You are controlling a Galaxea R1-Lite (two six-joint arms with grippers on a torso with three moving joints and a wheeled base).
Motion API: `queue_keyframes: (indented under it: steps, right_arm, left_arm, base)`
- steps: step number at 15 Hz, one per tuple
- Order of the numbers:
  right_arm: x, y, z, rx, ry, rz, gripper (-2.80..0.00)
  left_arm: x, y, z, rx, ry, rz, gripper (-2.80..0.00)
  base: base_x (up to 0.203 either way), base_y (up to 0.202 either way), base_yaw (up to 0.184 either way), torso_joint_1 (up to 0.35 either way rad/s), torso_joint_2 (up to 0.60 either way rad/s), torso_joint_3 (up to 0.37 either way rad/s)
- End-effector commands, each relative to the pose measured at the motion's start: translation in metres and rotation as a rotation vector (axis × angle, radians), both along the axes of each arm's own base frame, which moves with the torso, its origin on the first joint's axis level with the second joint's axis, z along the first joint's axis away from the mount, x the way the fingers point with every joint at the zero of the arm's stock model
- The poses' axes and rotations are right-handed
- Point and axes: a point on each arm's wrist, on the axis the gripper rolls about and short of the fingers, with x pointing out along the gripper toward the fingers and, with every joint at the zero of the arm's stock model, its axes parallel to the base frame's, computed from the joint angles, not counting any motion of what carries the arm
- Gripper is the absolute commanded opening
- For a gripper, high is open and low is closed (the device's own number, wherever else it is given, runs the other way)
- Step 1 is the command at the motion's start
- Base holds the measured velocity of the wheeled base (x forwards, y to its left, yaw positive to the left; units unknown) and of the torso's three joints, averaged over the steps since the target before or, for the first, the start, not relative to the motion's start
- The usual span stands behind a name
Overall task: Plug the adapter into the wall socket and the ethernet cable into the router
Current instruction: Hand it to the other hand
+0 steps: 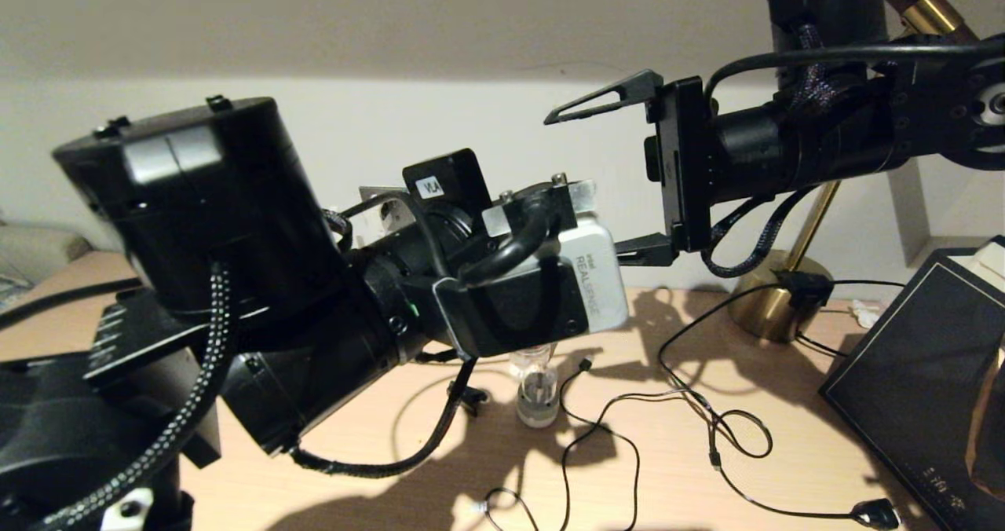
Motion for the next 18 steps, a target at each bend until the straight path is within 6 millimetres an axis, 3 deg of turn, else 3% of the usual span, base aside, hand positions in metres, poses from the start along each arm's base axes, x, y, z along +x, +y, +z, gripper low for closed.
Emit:
queue_keyframes:
  steps: [1,6,13,14,18]
  right_arm:
    - [-0.001,-0.001,0.0,0.003,0.01,0.005,0.0]
    - [-0.002,-0.001,0.0,0.004,0.008,0.011,0.0]
    - [-0.002,-0.001,0.001,0.004,0.008,0.011,0.0]
    - [-0.002,0.0,0.001,0.004,0.007,0.011,-2.8]
    - [-0.003,0.001,0.001,0.004,0.003,0.015,-2.8]
  left_arm:
    - [0.0,0.001,-0.001,0.006,-0.004,0.005,-2.8]
    - [0.002,0.012,-0.002,0.004,-0.008,0.021,-2.8]
    - [0.003,0.01,-0.001,0.001,-0.009,0.018,-2.8]
    - [0.003,0.01,-0.002,0.002,-0.008,0.018,-2.8]
    - [0.007,0.004,-0.001,-0.001,-0.01,0.016,-2.8]
  base:
    - [0.0,0.0,0.0,0.0,0.0,0.0]
    - [0.0,0.0,0.0,0.0,0.0,0.0]
    - [0.0,0.0,0.0,0.0,0.0,0.0]
    - [0.0,0.0,0.0,0.0,0.0,0.0]
    - [0.0,0.0,0.0,0.0,0.0,0.0]
